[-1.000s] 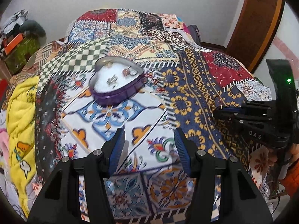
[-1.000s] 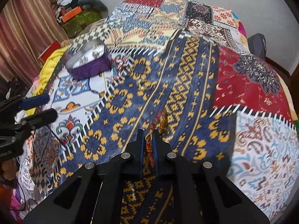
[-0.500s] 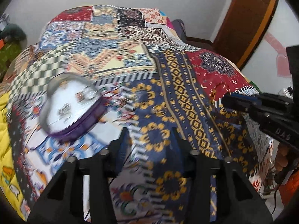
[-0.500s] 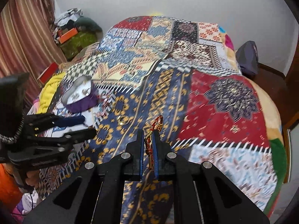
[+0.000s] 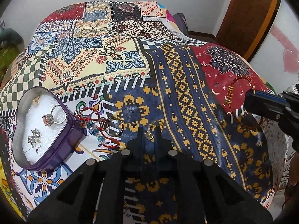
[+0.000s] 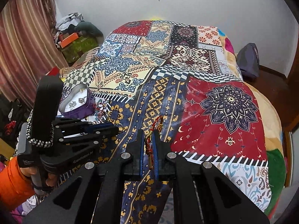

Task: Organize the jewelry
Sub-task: 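Grasp and lift the red bracelet with the right tool while the left tool approaches a gold ring, then carry the red bracelet in the right tool while the left tool carries a gold ring toward the tin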

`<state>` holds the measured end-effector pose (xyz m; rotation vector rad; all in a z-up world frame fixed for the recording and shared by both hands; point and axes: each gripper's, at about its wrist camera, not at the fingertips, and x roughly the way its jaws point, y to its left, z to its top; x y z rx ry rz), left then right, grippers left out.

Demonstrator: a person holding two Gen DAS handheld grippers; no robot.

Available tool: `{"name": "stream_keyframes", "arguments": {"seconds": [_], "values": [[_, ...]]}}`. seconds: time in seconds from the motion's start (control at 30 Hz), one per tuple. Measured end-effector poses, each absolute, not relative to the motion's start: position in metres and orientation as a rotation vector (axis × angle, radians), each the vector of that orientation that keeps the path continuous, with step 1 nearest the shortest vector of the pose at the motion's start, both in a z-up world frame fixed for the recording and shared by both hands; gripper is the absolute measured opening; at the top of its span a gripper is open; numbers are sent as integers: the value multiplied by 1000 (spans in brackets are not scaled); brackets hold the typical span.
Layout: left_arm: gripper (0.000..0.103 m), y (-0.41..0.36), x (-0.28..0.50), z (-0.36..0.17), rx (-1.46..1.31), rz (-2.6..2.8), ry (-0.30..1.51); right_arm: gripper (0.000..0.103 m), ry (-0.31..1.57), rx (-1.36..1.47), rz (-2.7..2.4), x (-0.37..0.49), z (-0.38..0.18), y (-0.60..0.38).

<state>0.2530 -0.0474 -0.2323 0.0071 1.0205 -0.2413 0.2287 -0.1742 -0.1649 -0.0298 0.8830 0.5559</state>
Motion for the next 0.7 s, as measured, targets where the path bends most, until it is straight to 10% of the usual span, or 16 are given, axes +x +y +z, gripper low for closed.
{"name": "stream_keyframes", "arguments": {"seconds": [0.7], "values": [[8, 17, 204, -161, -58, -156, 845, 8, 769, -75, 598, 217, -113, -129]]}}
